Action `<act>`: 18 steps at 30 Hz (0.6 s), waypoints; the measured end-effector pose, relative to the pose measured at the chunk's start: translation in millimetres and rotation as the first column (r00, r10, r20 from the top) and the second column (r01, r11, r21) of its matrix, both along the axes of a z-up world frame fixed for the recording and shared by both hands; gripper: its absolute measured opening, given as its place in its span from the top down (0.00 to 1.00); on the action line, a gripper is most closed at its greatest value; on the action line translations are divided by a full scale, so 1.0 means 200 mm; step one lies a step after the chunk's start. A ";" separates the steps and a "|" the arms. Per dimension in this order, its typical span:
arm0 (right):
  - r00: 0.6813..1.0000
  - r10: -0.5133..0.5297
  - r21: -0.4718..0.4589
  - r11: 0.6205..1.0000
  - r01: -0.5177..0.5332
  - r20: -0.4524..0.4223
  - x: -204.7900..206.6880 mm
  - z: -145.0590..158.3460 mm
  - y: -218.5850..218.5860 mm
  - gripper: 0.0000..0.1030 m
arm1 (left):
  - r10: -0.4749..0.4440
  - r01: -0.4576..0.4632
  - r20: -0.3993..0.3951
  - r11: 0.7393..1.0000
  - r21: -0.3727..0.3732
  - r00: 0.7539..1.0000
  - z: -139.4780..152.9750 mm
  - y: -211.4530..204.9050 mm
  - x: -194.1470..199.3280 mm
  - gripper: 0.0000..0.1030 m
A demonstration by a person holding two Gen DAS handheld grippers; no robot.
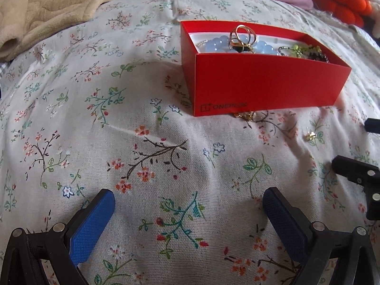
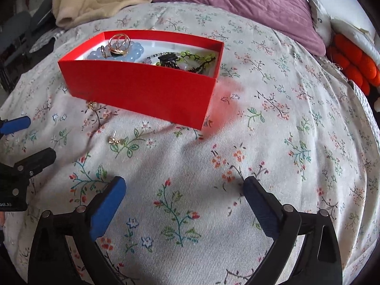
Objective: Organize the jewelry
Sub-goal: 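Withdraw both open grippers toward the gold stud earrings beside the box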
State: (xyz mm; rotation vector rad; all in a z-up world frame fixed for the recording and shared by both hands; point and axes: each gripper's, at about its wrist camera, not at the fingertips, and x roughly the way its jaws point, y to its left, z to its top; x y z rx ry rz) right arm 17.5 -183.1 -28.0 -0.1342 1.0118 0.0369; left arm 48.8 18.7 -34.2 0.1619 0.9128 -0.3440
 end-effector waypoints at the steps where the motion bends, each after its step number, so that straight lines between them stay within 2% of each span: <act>1: 1.000 0.003 0.002 1.000 -0.003 -0.001 0.01 0.00 0.01 0.02 | -0.001 0.001 0.000 1.000 0.001 1.000 0.00 0.00 0.00 0.01; 8: 0.998 0.059 0.013 0.998 -0.059 -0.001 0.08 0.01 0.12 0.05 | -0.009 0.009 0.002 1.000 -0.002 1.000 0.00 0.01 0.00 0.01; 11: 0.995 0.103 0.013 0.995 -0.103 0.000 0.09 0.02 0.18 0.13 | -0.008 0.008 0.001 1.000 -0.014 1.000 0.00 0.03 0.01 0.01; 18: 0.991 0.136 0.036 0.990 -0.136 -0.004 0.12 0.02 0.24 0.38 | -0.001 0.001 0.001 1.000 -0.022 1.000 0.00 0.05 0.00 0.01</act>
